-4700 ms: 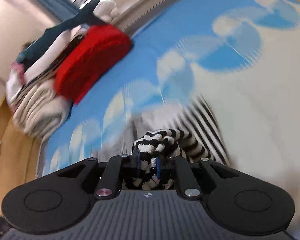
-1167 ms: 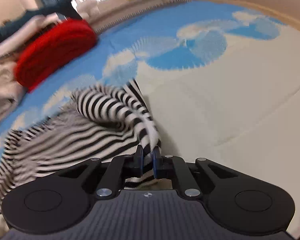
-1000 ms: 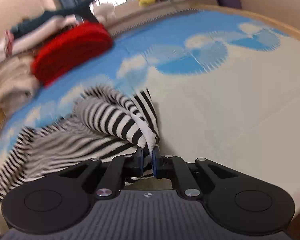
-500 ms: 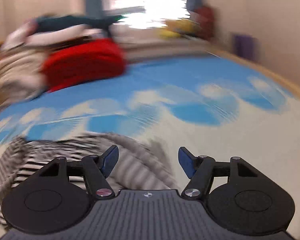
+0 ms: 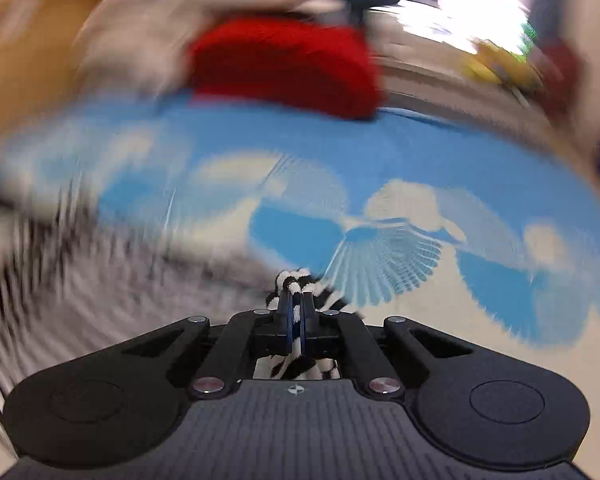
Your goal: Fold small clothes
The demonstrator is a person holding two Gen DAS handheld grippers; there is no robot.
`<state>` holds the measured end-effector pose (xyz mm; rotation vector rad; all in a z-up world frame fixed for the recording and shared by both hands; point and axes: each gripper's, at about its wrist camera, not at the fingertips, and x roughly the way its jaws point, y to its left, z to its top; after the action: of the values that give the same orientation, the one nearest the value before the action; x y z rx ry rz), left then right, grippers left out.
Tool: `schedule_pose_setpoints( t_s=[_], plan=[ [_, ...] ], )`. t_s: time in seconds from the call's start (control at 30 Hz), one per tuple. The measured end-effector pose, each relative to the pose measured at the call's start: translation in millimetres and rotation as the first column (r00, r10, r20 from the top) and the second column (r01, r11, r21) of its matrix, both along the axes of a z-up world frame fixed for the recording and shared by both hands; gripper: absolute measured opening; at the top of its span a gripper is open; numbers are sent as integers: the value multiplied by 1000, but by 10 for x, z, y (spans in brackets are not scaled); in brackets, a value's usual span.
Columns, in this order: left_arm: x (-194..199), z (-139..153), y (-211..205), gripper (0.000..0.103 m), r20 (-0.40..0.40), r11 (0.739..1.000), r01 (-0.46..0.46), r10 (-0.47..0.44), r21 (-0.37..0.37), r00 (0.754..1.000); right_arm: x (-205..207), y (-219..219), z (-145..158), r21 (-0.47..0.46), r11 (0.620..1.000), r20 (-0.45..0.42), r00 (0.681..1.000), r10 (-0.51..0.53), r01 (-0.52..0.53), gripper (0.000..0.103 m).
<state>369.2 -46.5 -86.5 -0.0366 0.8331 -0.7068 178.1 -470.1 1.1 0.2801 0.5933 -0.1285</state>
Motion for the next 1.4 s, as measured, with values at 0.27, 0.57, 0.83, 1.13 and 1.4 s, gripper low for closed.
schedule_pose_setpoints(
  t_s=[0.27,0.57,0.83,1.13,1.4],
  plan=[
    [286,-347,43,2,-47,977,-208,209,43,977,394,-616,-831,20,884,-216,866,-452,467,0],
    [219,-323,-1,3,-24,982,-178,180,68,983,-7,-226,-76,-48,952,70,952,-299,302,20],
    [210,-306,0,3,-27,979,-187,190,83,981,452,605,-566,-173,966,-169,972,161,-190,55],
    [214,-266,26,3,-32,983,-158,162,98,986,639,817,-672,-280,920,-224,950,217,-276,3],
    [253,-206,95,6,-35,980,-191,193,50,981,725,595,-436,-195,980,-13,999,41,-43,3]
  ],
)
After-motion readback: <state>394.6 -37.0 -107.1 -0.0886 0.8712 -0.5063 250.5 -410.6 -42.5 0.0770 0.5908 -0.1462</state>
